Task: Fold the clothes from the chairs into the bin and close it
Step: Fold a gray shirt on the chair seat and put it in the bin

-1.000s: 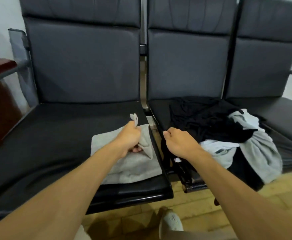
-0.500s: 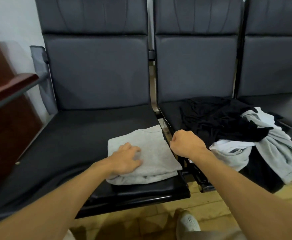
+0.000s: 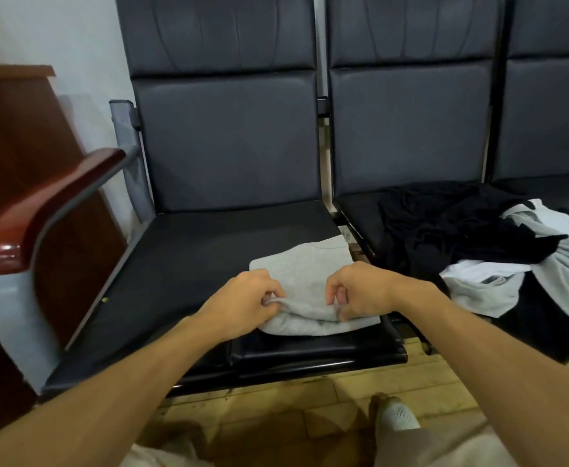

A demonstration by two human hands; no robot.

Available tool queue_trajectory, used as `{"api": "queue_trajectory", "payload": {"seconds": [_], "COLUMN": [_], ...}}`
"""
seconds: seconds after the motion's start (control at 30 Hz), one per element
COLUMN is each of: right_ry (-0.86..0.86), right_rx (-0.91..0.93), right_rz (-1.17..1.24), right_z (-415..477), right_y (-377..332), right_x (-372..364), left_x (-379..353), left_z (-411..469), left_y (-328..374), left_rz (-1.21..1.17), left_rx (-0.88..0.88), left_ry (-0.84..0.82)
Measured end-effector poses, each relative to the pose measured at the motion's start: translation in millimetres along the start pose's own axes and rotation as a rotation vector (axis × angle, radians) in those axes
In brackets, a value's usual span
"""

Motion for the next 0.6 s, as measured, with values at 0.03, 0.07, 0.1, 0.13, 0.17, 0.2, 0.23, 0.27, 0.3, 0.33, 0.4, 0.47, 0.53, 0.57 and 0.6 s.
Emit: {"api": "queue_trajectory", "payload": {"seconds": [0.03,0.07,0.1,0.13,0.17,0.2,0.23,0.27,0.3,0.33,0.4,0.47,0.53,0.57,0.6], "right_ry": [0.067,0.132,0.188,0.233,0.259,0.264,0.248,0.212,0.158,0.090,0.009,0.056,0.094,0.093,0.080], "right_rx": [0.015,0.028,0.041,0.057,0.073,0.087,0.099,0.109,0.117,0.121,0.123,0.104,0.060,0.032,-0.001], "right_rz": [0.002,0.018,0.046,0.079,0.110,0.131,0.140,0.140,0.137,0.138,0.122,0.106,0.106,0.099,0.105], "right_z": [-0.9,-2.9,-5.5,-7.9,-10.0,-11.7,-12.4,-12.1,-11.4,-10.5,-9.3,-8.7,-9.3,-8.5,-6.9], "right_y": [-1.1,-2.2,-2.7,-3.0,-3.6,-4.8,-6.4,-8.5,-11.0,-12.8,-14.2,-9.8,-2.2,2.5,7.3], "right_x": [4.5,9.8,15.4,20.7,24.7,26.2,24.2,19.4,12.3,3.6,-5.9,2.2,9.9,10.2,8.2], "left_x": [2.9,5.4,7.9,10.3,12.2,12.8,11.2,8.1,3.0,-2.6,-11.1,-13.1,-11.9,-11.3,-10.6], "left_z": [0.7,0.9,0.1,-1.3,-3.3,-5.9,-8.9,-12.3,-15.5,-18.2,-20.8,-19.8,-19.1,-19.5,-20.6], "left_y": [1.4,1.6,0.6,-2.0,-5.4,-9.3,-13.1,-15.8,-18.1,-19.7,-21.2,-19.7,-19.9,-20.9,-21.4], "left_rz": [0.000,-0.004,-0.011,-0.023,-0.041,-0.065,-0.088,-0.100,-0.098,-0.090,-0.090,-0.084,-0.082,-0.098,-0.116], "left_rx": [0.010,0.019,0.029,0.043,0.055,0.061,0.056,0.043,0.029,0.019,0.013,0.011,0.034,0.058,0.075], "left_ry": [0.031,0.052,0.066,0.072,0.070,0.056,0.026,-0.020,-0.079,-0.135,-0.203,-0.221,-0.234,-0.249,-0.264]}}
Point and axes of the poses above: each hand's wrist, its own z-axis towards the middle knuckle, its own x-axis out of the back of the hand, y = z × x, the point moved 7 cm from there along z, towards the middle knuckle, and after that the axes turned 1 degree about z, right-handed, at the moved point
